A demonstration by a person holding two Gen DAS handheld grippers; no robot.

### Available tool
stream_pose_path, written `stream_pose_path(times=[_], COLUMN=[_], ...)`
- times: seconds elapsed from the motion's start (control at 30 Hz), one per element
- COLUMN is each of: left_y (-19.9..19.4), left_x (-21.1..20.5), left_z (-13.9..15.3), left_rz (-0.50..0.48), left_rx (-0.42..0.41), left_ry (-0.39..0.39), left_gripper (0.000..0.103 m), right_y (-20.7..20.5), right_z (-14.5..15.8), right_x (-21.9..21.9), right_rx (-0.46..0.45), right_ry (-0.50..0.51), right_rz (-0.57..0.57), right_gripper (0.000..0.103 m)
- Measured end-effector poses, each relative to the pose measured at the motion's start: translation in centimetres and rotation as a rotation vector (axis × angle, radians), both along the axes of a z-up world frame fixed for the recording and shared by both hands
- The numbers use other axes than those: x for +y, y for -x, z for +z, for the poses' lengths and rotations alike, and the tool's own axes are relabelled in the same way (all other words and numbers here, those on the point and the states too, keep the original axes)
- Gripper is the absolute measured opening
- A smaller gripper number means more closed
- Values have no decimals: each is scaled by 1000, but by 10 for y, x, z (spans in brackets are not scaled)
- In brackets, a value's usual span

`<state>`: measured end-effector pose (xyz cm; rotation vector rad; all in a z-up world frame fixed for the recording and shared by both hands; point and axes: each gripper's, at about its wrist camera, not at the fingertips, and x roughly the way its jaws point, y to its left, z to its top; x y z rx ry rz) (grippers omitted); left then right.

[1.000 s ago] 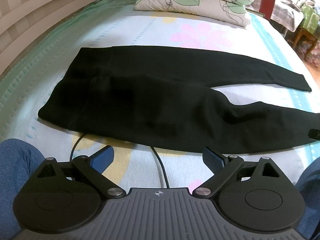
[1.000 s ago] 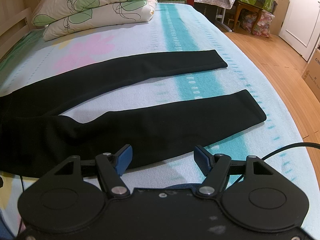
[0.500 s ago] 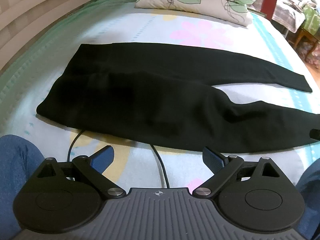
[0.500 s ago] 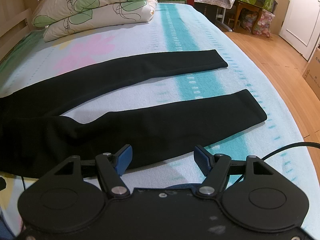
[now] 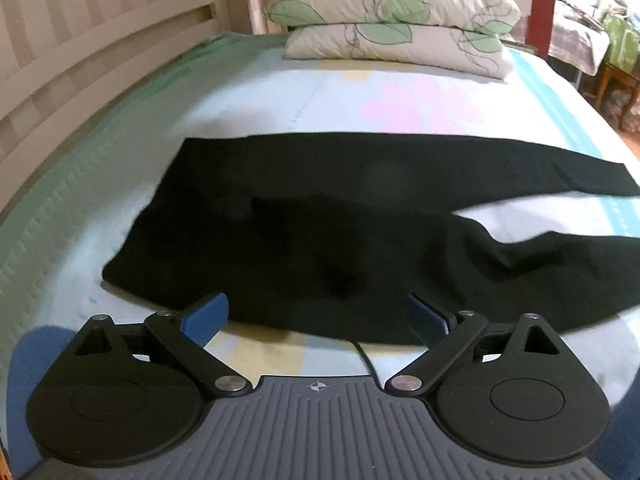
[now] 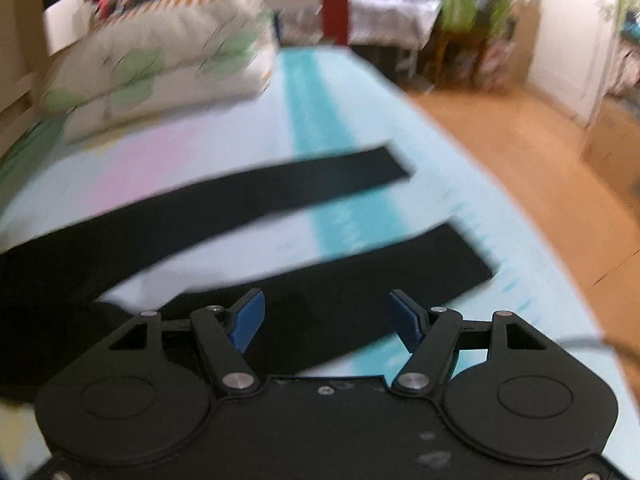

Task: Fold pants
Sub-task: 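Close the left tool on the pants body while the right tool grasps a leg cuff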

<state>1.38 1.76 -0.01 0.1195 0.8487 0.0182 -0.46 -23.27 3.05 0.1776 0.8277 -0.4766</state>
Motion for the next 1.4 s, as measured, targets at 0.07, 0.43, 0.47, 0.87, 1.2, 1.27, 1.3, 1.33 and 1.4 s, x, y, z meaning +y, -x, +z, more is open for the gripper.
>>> stream_pose_path(times=[0.07, 0.43, 0.47, 0.87, 1.2, 1.27, 1.3, 1.33, 1.4], left_y=[-6, -20, -20, -17, -22, -22, -22, -22, -23], left_x=[2, -15, -18, -39, -35, -34, -34, -33, -31], left_z=[-4, -48, -52, -81, -95, -95, -95, -95, -95], left_rz=[-8, -134, -147, -347, -412, -422, -428, -437, -449], left_rx=[29, 149, 154, 183, 186, 171, 165, 156, 148], left_ry=[24, -67, -76, -119, -141, -149, -154, -160, -168], left_gripper=[96, 94, 90, 76, 76, 76, 76, 76, 75], right_y=[-1, 4, 4, -17, -32, -36, -38, -39, -41], right_z=[2, -52, -58, -100, -112, -112, -112, -111, -110], right_x=[-13, -97, -99, -104, -101, -102, -102, -104, -108], right_rx=[-15, 145, 161, 216, 194, 185, 179, 172, 161], right_ry=[32, -57, -53, -120, -134, -132, -140, -158, -197], right_rz=[-24, -134, -124, -60, 4, 22, 32, 39, 37], right_gripper=[72, 67, 67, 66, 66, 50, 42, 25, 9])
